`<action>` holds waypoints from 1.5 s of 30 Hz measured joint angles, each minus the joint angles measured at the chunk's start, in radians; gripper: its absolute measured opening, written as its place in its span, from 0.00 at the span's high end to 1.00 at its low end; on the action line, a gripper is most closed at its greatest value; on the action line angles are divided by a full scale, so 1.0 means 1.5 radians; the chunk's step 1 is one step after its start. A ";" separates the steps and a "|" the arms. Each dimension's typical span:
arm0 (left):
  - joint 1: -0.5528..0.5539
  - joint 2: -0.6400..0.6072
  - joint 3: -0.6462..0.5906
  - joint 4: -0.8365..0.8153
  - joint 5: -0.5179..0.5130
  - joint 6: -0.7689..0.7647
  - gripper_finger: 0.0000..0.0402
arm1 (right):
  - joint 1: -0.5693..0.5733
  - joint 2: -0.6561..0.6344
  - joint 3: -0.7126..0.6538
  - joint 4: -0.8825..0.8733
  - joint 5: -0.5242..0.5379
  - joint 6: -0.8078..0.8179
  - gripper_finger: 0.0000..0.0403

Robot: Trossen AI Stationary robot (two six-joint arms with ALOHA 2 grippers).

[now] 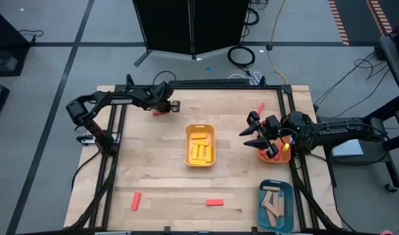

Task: Sort blocks
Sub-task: Put the orange wooden block into the orange bin

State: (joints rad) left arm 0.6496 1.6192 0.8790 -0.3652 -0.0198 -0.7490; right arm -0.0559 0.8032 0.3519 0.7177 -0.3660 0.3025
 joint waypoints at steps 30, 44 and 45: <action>0.029 0.104 0.162 -0.246 0.028 0.544 0.74 | -0.001 -0.021 0.000 -0.061 0.018 -0.048 0.58; -0.010 0.112 0.162 -0.259 -0.088 0.596 0.53 | -0.001 -0.020 0.000 -0.107 0.019 -0.093 0.58; -0.012 0.112 0.162 -0.261 -0.088 0.597 0.53 | -0.002 -0.020 0.000 -0.109 0.019 -0.093 0.58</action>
State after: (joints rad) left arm 0.6322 1.7878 1.1217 -0.7567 -0.1524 0.1458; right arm -0.0582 0.7727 0.3519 0.5542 -0.3378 0.1627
